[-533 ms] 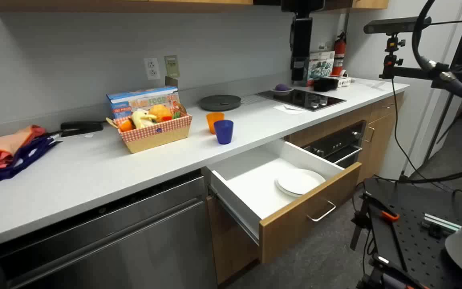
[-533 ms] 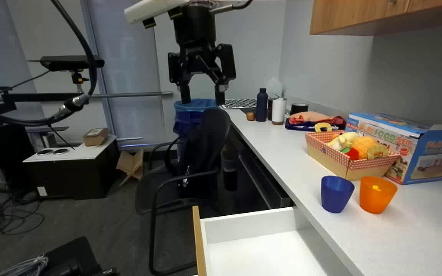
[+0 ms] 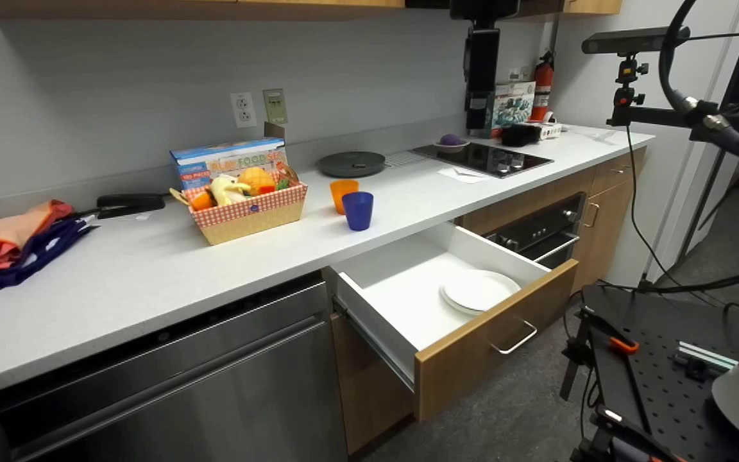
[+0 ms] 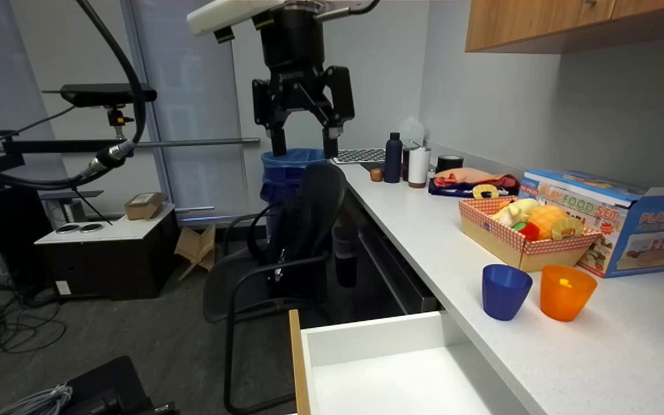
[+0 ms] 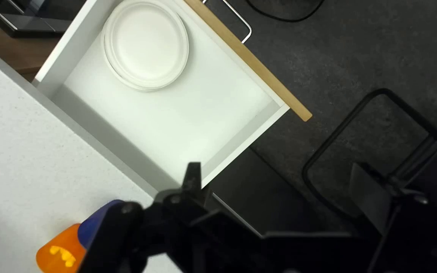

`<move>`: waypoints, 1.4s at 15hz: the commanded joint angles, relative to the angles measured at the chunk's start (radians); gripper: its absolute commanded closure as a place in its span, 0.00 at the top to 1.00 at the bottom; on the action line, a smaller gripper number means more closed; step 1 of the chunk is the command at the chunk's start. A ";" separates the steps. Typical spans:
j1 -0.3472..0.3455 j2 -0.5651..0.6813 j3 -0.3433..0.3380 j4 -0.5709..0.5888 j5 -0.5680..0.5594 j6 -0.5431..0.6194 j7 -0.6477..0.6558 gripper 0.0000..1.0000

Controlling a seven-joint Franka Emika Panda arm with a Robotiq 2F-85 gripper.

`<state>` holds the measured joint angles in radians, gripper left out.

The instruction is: Close the open drawer

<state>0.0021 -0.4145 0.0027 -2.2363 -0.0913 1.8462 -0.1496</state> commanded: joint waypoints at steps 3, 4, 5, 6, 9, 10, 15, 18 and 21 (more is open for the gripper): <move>0.007 0.001 -0.006 0.002 -0.002 -0.002 0.002 1.00; 0.007 0.001 -0.006 0.002 -0.002 -0.002 0.002 1.00; 0.007 0.001 -0.006 0.002 -0.002 -0.002 0.002 1.00; 0.007 0.001 -0.006 0.002 -0.002 -0.002 0.002 1.00; 0.007 0.001 -0.006 0.002 -0.002 -0.002 0.002 1.00; 0.007 0.001 -0.006 0.002 -0.002 -0.002 0.002 1.00; 0.007 0.001 -0.006 0.002 -0.002 -0.002 0.002 1.00; 0.006 -0.006 0.000 -0.017 -0.002 0.004 0.025 1.00; 0.006 -0.019 0.001 -0.079 0.013 0.024 0.058 1.00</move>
<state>0.0021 -0.4148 0.0027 -2.2586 -0.0889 1.8470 -0.1294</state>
